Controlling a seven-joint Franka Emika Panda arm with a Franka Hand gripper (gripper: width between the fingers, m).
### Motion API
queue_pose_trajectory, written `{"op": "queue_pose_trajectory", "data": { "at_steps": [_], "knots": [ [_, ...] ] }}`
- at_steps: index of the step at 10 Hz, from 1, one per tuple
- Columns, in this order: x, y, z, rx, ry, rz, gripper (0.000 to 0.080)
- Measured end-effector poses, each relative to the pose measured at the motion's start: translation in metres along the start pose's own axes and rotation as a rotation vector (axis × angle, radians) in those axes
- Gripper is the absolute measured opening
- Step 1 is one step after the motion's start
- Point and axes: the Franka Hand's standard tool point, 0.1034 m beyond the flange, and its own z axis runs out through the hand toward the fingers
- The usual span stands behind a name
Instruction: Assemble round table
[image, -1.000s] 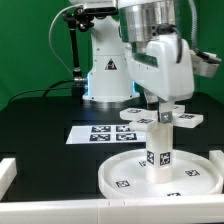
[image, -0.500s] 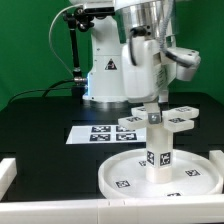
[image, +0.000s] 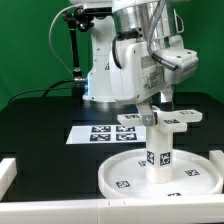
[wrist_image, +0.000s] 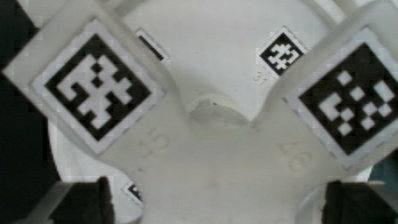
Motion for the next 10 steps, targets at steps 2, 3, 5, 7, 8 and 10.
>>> {"op": "queue_pose_trajectory", "data": {
  "at_steps": [2, 3, 5, 7, 8, 10],
  "knots": [
    [-0.010, -0.003, -0.019, 0.021, -0.028, -0.090, 0.0638],
    [-0.014, -0.003, -0.028, 0.030, -0.040, -0.115, 0.0648],
    [-0.013, -0.003, -0.025, 0.029, -0.036, -0.155, 0.0648],
    [-0.018, 0.002, -0.020, -0.063, 0.012, -0.471, 0.0649],
    [-0.022, 0.000, -0.019, -0.069, 0.005, -0.639, 0.0649],
    [-0.027, 0.005, -0.020, -0.099, -0.008, -0.861, 0.0649]
  ]
}}
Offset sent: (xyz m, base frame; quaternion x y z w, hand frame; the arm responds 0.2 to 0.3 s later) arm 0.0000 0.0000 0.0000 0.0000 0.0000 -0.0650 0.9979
